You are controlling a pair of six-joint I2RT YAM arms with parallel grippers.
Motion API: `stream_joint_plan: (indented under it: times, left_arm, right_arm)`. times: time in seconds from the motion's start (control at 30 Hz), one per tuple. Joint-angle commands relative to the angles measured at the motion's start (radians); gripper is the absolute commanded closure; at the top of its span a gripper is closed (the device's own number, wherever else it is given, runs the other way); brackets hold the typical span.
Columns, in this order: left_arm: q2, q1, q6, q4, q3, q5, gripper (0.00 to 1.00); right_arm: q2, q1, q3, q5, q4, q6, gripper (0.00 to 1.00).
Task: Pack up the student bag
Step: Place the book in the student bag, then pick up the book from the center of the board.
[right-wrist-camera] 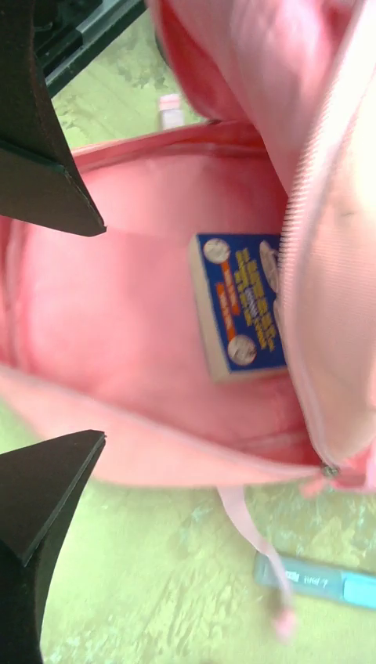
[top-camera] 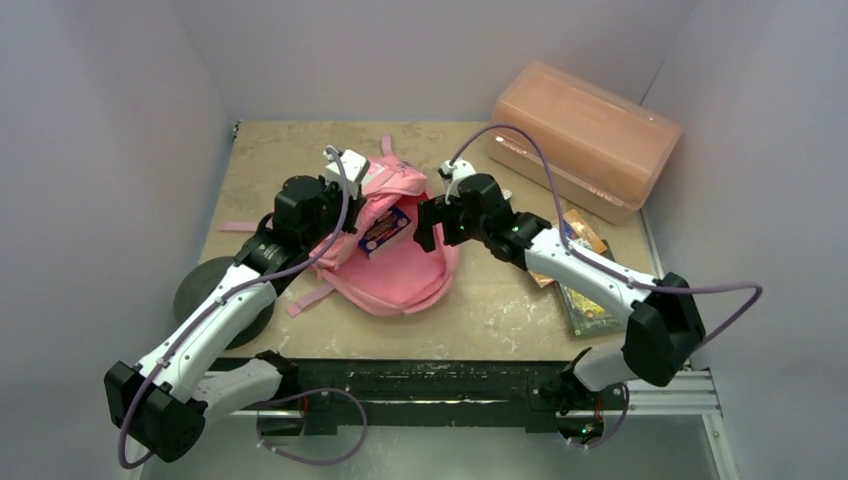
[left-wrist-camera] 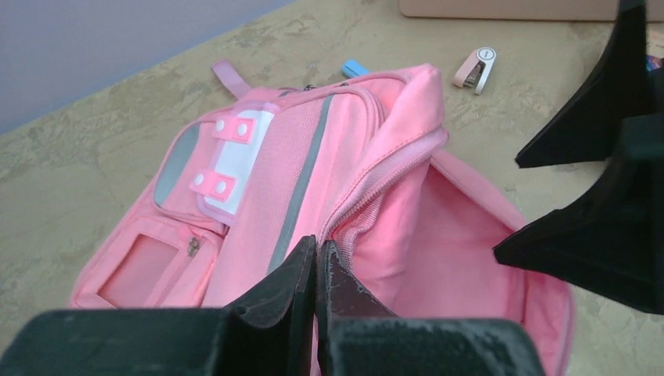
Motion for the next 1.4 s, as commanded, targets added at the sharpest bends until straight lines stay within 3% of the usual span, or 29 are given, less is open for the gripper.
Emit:
stream_joint_plan:
  times: [0.0, 0.1, 0.17, 0.3, 0.4, 0.5, 0.73, 0.9, 1.03, 1.2, 1.37]
  left_arm:
    - [0.033, 0.021, -0.020, -0.034, 0.039, 0.004, 1.00]
    - [0.034, 0.021, -0.058, -0.007, 0.027, 0.092, 1.00]
    - [0.039, 0.019, -0.058, -0.007, 0.017, 0.073, 1.00]
    - [0.093, 0.019, -0.055, -0.092, 0.055, -0.059, 1.00]
    - [0.119, 0.019, -0.079, -0.132, 0.087, -0.079, 1.00]
    - [0.104, 0.019, -0.096, -0.115, 0.077, -0.052, 1.00]
    - [0.096, 0.019, -0.101, -0.115, 0.071, -0.054, 1.00]
    - [0.105, 0.019, -0.127, -0.126, 0.079, -0.028, 1.00]
    - [0.107, 0.019, -0.146, -0.127, 0.080, -0.014, 1.00]
    - [0.089, 0.019, -0.143, -0.129, 0.076, -0.013, 1.00]
    - [0.073, 0.019, -0.142, -0.125, 0.072, -0.003, 1.00]
  right_arm:
    - [-0.069, -0.022, -0.096, -0.077, 0.094, -0.018, 0.01]
    - [0.002, -0.021, -0.077, -0.184, 0.214, 0.161, 0.05]
    - [0.029, -0.021, -0.045, -0.193, 0.256, 0.243, 0.10]
    - [-0.012, -0.057, -0.010, -0.105, 0.166, 0.257, 0.15]
    - [-0.075, -0.101, -0.049, -0.003, 0.094, 0.248, 0.17]
    - [-0.166, -0.176, -0.119, 0.108, 0.017, 0.273, 0.11]
    - [-0.456, -0.458, -0.358, 0.112, -0.183, 0.500, 0.01]
    - [-0.673, -0.504, -0.470, 0.222, -0.341, 0.672, 0.01]
    - [-0.717, -0.534, -0.530, 0.175, -0.373, 0.733, 0.01]
    - [-0.715, -0.545, -0.614, 0.101, -0.340, 0.762, 0.01]
    - [-0.797, -0.573, -0.798, 0.009, -0.055, 0.764, 0.01]
